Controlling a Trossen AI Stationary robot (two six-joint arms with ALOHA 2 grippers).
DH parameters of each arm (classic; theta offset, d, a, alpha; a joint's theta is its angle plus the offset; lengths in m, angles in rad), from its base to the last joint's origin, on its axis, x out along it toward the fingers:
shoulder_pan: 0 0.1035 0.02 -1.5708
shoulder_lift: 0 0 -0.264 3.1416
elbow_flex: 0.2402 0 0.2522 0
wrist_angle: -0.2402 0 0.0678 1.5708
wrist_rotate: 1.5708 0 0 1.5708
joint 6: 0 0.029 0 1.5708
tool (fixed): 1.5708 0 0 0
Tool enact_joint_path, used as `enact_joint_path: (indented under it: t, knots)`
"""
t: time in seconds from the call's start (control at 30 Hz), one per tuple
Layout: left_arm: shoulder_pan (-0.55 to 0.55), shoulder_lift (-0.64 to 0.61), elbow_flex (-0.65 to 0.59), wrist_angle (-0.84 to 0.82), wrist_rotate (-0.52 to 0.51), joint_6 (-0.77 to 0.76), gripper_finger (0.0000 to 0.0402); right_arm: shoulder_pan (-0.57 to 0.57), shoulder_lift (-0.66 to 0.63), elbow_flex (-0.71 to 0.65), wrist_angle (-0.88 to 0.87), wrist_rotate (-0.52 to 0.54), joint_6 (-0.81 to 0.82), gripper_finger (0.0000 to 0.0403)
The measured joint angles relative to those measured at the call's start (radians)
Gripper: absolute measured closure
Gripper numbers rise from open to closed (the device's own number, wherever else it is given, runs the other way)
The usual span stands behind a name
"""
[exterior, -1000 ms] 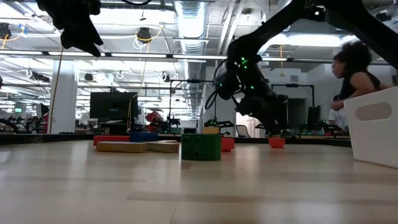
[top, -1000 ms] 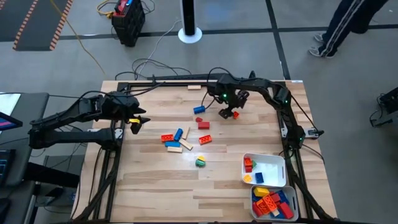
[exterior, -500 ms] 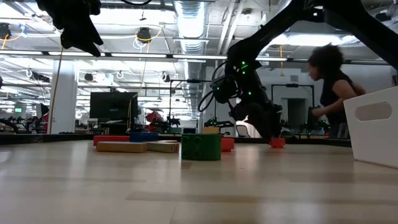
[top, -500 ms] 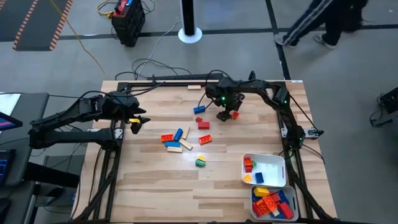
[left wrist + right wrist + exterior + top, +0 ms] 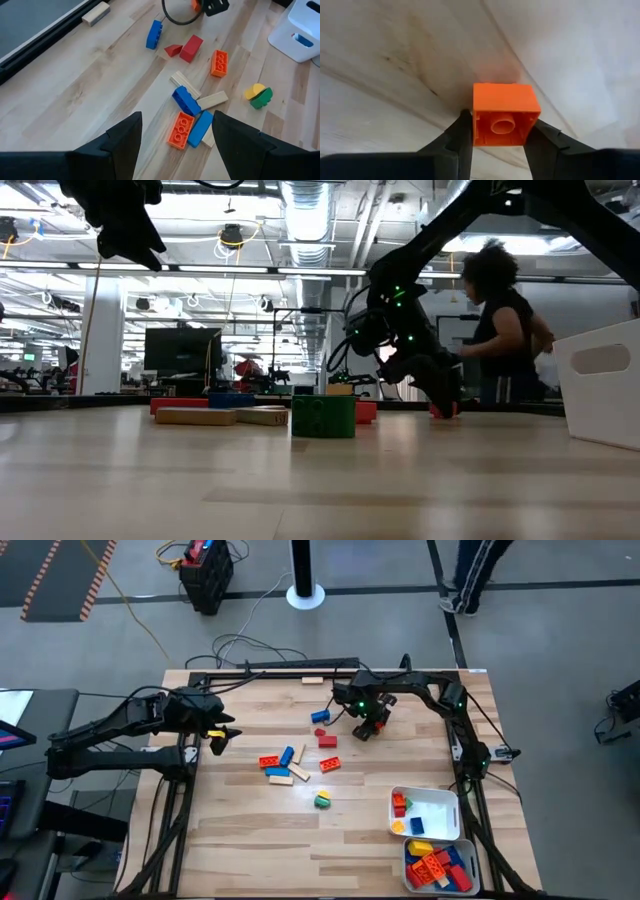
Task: Sort blocks by size
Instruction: Put the small orange game piece into the white bin
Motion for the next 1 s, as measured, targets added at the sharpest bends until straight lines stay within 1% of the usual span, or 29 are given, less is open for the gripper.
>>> enact_joint_path:
  t: [0.17,0.27,0.37,0.43,0.5,0.6,0.77,0.83,1.0]
  knots:
    - [0.000,0.000,0.000,0.029,0.000,-0.017,0.0168,0.000,0.004,0.022,-0.002,0.006,-0.009,0.0244]
    - [0.000,0.000,0.000,0.034,0.000,-0.037,0.0168,0.007,0.005,0.042,-0.068,0.008,-0.016,0.0244]
    - [0.000,0.003,0.000,0.039,0.000,-0.060,0.0168,0.029,-0.023,0.045,-0.132,0.010,-0.043,0.0244]
    - [0.000,0.009,0.000,0.056,0.003,-0.078,0.0168,0.046,-0.054,0.047,-0.148,-0.015,-0.056,0.0244]
    - [0.000,0.024,0.000,0.093,0.006,-0.090,0.0168,0.062,-0.087,0.047,-0.165,-0.063,-0.059,0.0244]
    - [0.000,0.060,0.000,0.161,0.010,-0.114,0.0168,0.095,-0.151,0.047,-0.184,-0.123,-0.044,0.0244]
    - [0.000,0.145,0.000,0.269,0.010,-0.167,0.0168,0.192,-0.289,0.017,-0.193,-0.157,-0.023,0.0244]
    - [-0.001,0.189,0.000,0.300,0.010,-0.197,0.0168,0.231,-0.350,-0.026,-0.173,-0.175,-0.011,0.0244]
    - [-0.030,0.307,0.000,0.378,0.022,-0.220,0.0168,0.342,-0.531,-0.207,-0.085,-0.250,0.065,0.0241]
